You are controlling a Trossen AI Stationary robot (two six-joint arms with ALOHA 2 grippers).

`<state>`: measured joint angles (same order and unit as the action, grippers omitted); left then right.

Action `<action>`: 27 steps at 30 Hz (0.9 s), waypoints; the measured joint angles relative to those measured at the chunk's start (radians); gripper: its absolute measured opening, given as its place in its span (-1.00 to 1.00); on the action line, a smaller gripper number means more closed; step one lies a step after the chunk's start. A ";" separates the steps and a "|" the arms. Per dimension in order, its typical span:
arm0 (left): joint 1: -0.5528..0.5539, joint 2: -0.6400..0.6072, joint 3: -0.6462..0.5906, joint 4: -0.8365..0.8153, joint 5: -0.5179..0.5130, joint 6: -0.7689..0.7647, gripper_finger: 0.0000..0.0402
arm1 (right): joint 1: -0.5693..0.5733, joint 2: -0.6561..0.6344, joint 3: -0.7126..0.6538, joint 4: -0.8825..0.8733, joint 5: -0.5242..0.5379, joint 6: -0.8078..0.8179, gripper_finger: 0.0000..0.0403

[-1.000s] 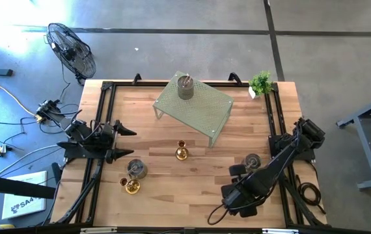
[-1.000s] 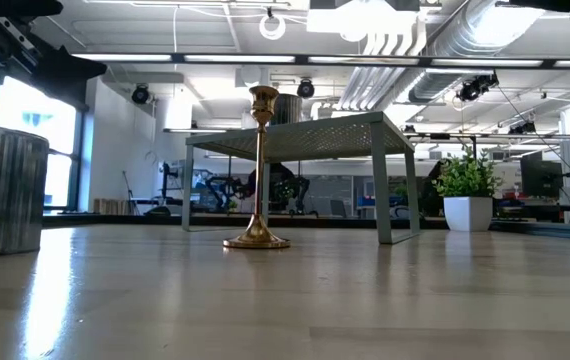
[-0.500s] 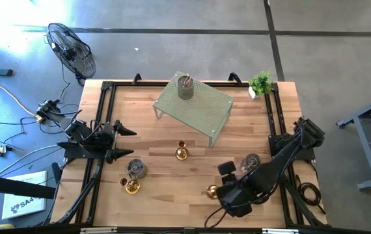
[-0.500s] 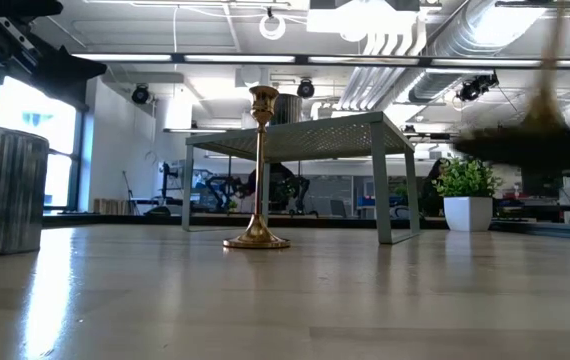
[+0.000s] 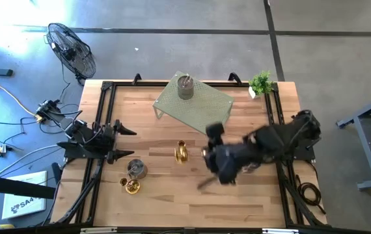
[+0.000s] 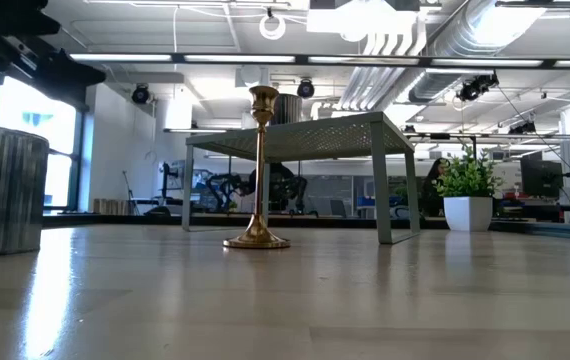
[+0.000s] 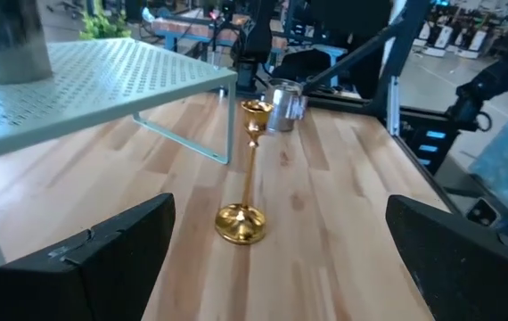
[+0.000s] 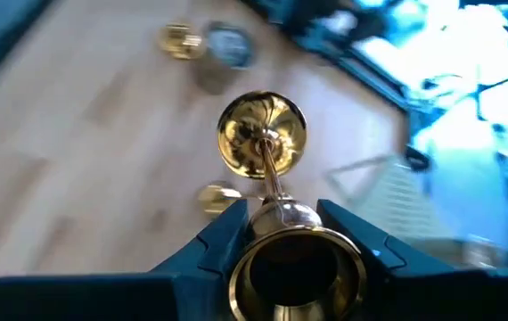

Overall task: Pick & Place candle stick holders
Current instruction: Put the right gold candle holder on the shelf

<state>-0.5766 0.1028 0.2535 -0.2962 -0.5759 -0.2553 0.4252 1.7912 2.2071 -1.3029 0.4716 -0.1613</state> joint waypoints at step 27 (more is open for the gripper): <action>0.000 0.000 0.000 -0.019 -0.021 0.106 0.99 | -0.615 0.000 0.090 -0.268 -0.216 0.118 -0.43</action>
<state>-0.5762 0.1026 0.2535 -0.3157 -0.5972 -0.1493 -0.1900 1.7912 2.2969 -1.5705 0.2555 -0.0431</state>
